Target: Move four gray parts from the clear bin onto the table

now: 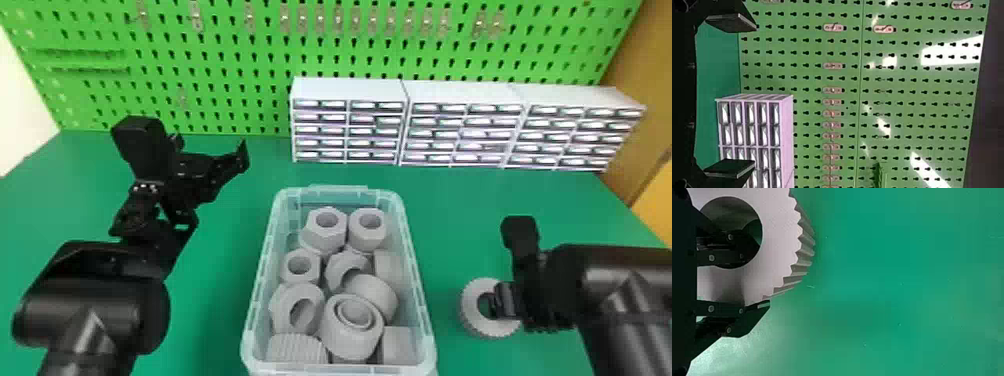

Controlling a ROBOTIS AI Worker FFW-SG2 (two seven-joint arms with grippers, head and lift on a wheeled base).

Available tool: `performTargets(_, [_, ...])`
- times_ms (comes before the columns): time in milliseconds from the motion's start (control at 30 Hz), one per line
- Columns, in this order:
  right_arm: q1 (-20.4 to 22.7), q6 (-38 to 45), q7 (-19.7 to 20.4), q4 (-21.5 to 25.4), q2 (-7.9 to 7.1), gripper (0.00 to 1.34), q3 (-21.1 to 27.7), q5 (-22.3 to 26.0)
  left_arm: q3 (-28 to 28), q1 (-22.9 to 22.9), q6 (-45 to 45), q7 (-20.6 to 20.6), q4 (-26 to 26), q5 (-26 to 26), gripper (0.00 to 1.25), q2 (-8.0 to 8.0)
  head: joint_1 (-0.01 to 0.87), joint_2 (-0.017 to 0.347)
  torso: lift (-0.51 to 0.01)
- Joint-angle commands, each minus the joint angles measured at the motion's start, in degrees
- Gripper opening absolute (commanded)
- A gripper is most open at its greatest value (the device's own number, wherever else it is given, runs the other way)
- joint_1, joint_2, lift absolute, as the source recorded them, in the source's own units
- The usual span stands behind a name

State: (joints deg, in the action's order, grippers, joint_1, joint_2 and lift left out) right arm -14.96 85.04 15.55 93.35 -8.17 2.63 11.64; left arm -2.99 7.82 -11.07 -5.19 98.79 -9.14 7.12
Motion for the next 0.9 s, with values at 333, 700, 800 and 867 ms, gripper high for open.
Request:
performTargets(333, [-0.16,-0.57,0.00,-0.01,0.00,0.52,-1.40,-1.89,0.00,0.00,0.00,-0.09,0.00,0.00,1.17,0.00,0.686,0.026,-0.050])
performTargets(700, [-0.16,-1.54,0.00,0.25,0.00,0.58,-2.54,-2.86,0.09,0.00,0.00,-0.18,0.00,0.00,1.17,0.00,0.686,0.026,-0.050])
performTargets(800, [-0.16,-1.81,0.00,0.60,0.00,0.63,-2.81,-3.12,0.09,0.00,0.00,-0.18,0.00,0.00,1.17,0.00,0.686,0.026,-0.050])
performTargets(867, [-0.16,-1.89,0.00,1.30,-0.09,0.64,-3.25,-3.56,0.18,0.00,0.00,-0.18,0.00,0.00,1.17,0.00,0.686,0.026,-0.050])
